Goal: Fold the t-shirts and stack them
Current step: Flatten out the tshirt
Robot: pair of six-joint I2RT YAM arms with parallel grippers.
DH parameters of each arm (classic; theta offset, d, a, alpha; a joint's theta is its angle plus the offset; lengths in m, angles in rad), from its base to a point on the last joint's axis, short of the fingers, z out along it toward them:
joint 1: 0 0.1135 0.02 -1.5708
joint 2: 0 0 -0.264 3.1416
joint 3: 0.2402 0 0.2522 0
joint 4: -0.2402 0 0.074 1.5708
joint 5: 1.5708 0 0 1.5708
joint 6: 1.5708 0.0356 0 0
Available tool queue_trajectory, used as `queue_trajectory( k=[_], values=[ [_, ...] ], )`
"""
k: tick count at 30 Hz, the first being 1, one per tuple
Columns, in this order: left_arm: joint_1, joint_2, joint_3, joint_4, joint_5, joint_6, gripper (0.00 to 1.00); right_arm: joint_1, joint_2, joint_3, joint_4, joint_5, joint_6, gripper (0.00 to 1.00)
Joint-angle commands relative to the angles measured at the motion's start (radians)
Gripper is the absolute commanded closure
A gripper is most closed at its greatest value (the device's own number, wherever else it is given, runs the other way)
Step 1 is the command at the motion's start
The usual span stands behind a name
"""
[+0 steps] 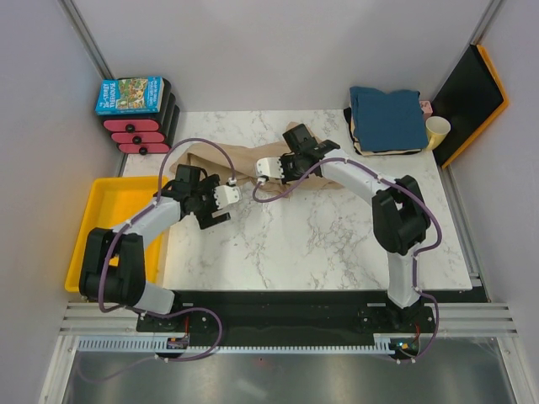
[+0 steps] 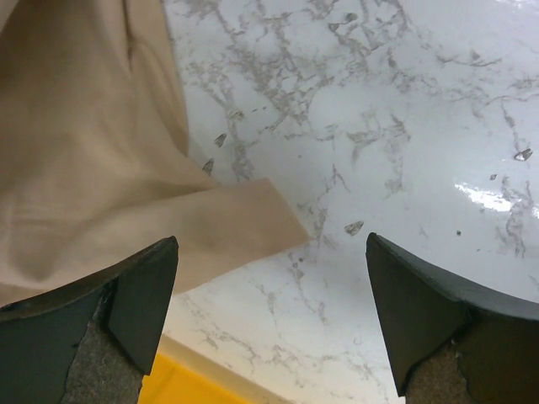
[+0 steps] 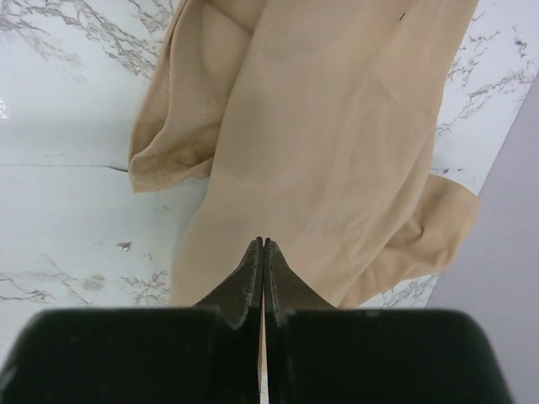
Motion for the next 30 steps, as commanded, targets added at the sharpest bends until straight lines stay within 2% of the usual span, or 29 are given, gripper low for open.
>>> queue_trajectory(
  k=[1,10,14,21,24,25,26,27,28,29,30],
  values=[
    [-0.044,0.058,0.009,0.086,-0.022,-0.056,0.00,0.000,-0.023,0.032,-0.027,0.012,0.003,1.00],
    [-0.093,0.162,-0.023,0.306,-0.238,-0.076,0.01,-0.003,-0.020,0.048,-0.030,0.017,0.026,1.00],
    [-0.092,0.182,-0.046,0.347,-0.347,-0.055,0.02,-0.008,-0.020,0.043,-0.032,0.021,0.028,1.00],
    [-0.092,0.165,-0.078,0.358,-0.401,-0.026,0.12,-0.011,-0.017,0.046,-0.030,0.024,0.031,0.99],
    [-0.092,0.139,-0.078,0.295,-0.384,-0.012,0.28,-0.012,-0.017,0.043,-0.032,0.024,0.031,0.98],
    [-0.092,0.133,-0.075,0.275,-0.381,-0.007,0.44,-0.012,-0.016,0.043,-0.030,0.024,0.031,0.98],
    [-0.090,0.127,-0.069,0.246,-0.374,-0.006,0.56,-0.014,-0.016,0.043,-0.030,0.024,0.031,0.97],
    [-0.090,0.124,-0.066,0.232,-0.372,-0.004,0.63,-0.014,-0.016,0.039,-0.032,0.026,0.031,0.92],
    [-0.092,0.121,-0.066,0.223,-0.371,-0.006,0.87,-0.014,-0.016,0.037,-0.033,0.027,0.031,0.89],
    [-0.090,0.112,-0.061,0.214,-0.367,-0.007,0.98,-0.015,-0.014,0.034,-0.035,0.026,0.032,0.84],
    [-0.092,0.107,-0.057,0.194,-0.364,-0.007,0.98,-0.017,-0.017,0.026,-0.036,0.012,0.034,0.72]
  ],
)
